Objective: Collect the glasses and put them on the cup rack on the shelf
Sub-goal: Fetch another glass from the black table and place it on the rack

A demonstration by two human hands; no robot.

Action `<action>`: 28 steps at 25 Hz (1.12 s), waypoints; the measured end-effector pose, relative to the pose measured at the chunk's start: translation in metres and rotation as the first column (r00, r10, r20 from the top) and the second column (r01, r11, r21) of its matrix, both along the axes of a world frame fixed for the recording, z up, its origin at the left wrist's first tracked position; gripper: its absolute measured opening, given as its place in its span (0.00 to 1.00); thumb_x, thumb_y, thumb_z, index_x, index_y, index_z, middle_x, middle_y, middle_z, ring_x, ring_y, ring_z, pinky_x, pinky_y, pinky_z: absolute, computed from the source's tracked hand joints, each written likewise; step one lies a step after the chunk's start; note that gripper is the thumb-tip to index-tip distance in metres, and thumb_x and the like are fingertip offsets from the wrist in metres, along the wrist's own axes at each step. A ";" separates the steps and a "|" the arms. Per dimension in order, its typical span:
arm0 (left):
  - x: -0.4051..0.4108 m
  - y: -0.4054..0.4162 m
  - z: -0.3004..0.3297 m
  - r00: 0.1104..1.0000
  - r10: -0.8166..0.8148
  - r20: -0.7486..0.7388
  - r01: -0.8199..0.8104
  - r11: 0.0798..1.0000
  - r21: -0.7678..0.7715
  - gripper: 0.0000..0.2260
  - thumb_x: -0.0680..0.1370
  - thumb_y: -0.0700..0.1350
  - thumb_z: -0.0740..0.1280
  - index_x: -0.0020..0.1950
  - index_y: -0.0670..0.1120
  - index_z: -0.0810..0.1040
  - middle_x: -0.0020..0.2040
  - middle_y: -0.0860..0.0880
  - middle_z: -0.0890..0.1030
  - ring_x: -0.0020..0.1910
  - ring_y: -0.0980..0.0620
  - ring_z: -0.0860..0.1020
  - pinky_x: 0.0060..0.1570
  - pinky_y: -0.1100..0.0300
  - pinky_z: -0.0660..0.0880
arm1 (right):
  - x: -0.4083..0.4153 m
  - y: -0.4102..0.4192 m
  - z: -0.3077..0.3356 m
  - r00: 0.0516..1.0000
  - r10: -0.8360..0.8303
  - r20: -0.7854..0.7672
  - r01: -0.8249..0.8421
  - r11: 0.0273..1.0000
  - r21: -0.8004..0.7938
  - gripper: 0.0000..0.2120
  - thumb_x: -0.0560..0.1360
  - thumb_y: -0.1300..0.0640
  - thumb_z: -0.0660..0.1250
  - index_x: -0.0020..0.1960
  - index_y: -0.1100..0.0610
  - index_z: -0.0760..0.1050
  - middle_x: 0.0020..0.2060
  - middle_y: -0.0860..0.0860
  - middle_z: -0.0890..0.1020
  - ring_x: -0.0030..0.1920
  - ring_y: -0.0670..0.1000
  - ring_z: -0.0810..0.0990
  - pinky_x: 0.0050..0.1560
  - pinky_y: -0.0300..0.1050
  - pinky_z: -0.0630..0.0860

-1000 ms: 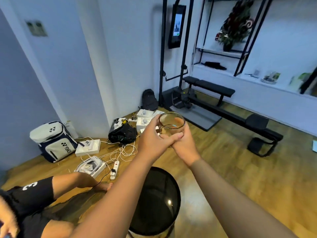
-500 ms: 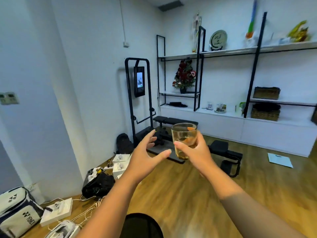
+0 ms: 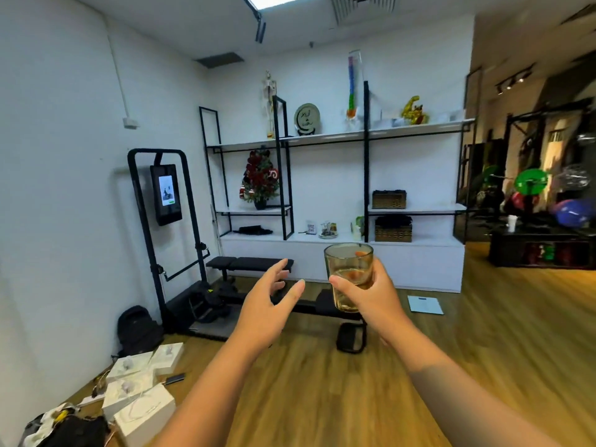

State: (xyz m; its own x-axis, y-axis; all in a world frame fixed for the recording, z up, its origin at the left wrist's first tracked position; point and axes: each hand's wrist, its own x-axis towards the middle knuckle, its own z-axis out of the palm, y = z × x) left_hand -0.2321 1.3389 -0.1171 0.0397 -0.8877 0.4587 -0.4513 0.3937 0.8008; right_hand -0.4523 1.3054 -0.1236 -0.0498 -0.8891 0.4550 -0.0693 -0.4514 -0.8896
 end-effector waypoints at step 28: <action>-0.305 -0.516 0.008 0.959 -0.281 0.039 0.281 0.959 -0.018 0.33 0.74 0.68 0.63 0.78 0.60 0.67 0.71 0.58 0.75 0.67 0.59 0.74 0.52 0.72 0.66 | -0.312 -0.436 0.002 0.941 -0.338 -0.011 0.338 0.940 0.050 0.37 0.57 0.30 0.83 0.60 0.34 0.71 0.52 0.39 0.85 0.51 0.37 0.84 0.44 0.36 0.82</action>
